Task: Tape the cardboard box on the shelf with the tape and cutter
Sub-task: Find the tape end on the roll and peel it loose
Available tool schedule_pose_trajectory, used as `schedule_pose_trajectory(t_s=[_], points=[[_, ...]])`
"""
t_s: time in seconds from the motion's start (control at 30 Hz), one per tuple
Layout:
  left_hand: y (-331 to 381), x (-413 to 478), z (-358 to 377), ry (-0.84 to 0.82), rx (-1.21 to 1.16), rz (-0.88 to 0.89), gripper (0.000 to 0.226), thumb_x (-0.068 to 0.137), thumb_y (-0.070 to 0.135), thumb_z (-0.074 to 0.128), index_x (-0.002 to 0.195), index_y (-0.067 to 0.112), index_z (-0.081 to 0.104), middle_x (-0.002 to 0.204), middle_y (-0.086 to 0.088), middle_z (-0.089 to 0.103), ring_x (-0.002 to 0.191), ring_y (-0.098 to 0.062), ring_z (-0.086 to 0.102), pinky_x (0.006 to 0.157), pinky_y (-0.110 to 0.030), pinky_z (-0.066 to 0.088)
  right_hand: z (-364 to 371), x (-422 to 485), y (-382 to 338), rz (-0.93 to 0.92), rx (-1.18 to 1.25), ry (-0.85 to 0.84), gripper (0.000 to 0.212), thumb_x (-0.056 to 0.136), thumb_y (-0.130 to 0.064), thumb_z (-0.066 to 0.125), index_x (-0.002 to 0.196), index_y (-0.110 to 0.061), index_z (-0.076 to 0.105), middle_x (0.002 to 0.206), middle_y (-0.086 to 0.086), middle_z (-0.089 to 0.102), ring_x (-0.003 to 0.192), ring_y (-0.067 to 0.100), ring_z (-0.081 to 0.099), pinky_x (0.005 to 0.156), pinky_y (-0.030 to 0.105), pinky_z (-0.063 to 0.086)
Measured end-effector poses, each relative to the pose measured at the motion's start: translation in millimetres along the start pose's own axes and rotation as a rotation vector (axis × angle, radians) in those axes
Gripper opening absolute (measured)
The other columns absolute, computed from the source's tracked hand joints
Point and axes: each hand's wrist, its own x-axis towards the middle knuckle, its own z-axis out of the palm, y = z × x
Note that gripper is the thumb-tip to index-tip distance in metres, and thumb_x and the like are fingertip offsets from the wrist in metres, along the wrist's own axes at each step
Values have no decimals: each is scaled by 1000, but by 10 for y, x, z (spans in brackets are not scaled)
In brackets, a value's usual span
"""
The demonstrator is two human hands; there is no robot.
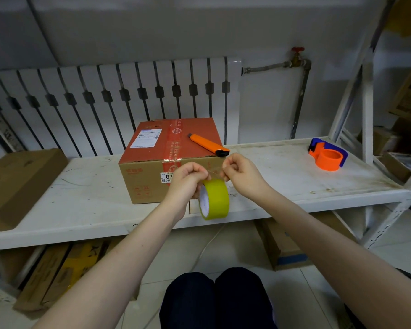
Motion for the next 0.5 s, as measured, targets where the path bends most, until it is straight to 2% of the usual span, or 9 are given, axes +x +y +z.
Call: schedule_pose_trajectory(t_s=[0.07, 0.17, 0.27, 0.37, 0.5], points=[[9, 4, -3, 19, 27, -20, 24, 85, 3, 52, 66, 16, 57, 74, -4, 63, 45, -9, 39, 41, -18, 32, 7, 11, 4, 7, -10, 20, 20, 94, -10, 46, 79, -23, 49, 76, 0, 61, 69, 13, 57, 70, 27, 49], [-1, -10, 3, 53, 29, -48, 22, 85, 6, 53, 66, 16, 59, 71, -1, 65, 43, -10, 37, 43, -22, 31, 25, -1, 15, 12, -19, 52, 5, 93, -13, 50, 91, -18, 50, 80, 4, 63, 74, 15, 61, 70, 26, 51], [-12, -35, 25, 119, 32, -61, 19, 82, 6, 56, 66, 15, 58, 65, 0, 59, 38, -7, 35, 42, -21, 30, 45, -40, 19, 22, -11, 96, 18, 92, -15, 54, 102, -19, 39, 75, 6, 62, 71, 14, 61, 63, 21, 45], [-9, -48, 48, 159, 46, -58, 17, 79, 3, 59, 66, 14, 57, 60, -2, 57, 33, -3, 38, 44, -21, 30, 44, -62, 32, 6, -35, 120, 17, 92, -13, 54, 100, -17, 40, 75, 8, 63, 62, 11, 56, 58, 21, 41], [-8, -71, 71, 178, 35, -41, 21, 73, -3, 63, 78, 12, 50, 58, -4, 58, 29, 1, 41, 44, -22, 32, 36, -73, 81, -28, -57, 106, 4, 92, -9, 52, 91, -13, 50, 64, -4, 57, 59, 3, 53, 57, 18, 39]])
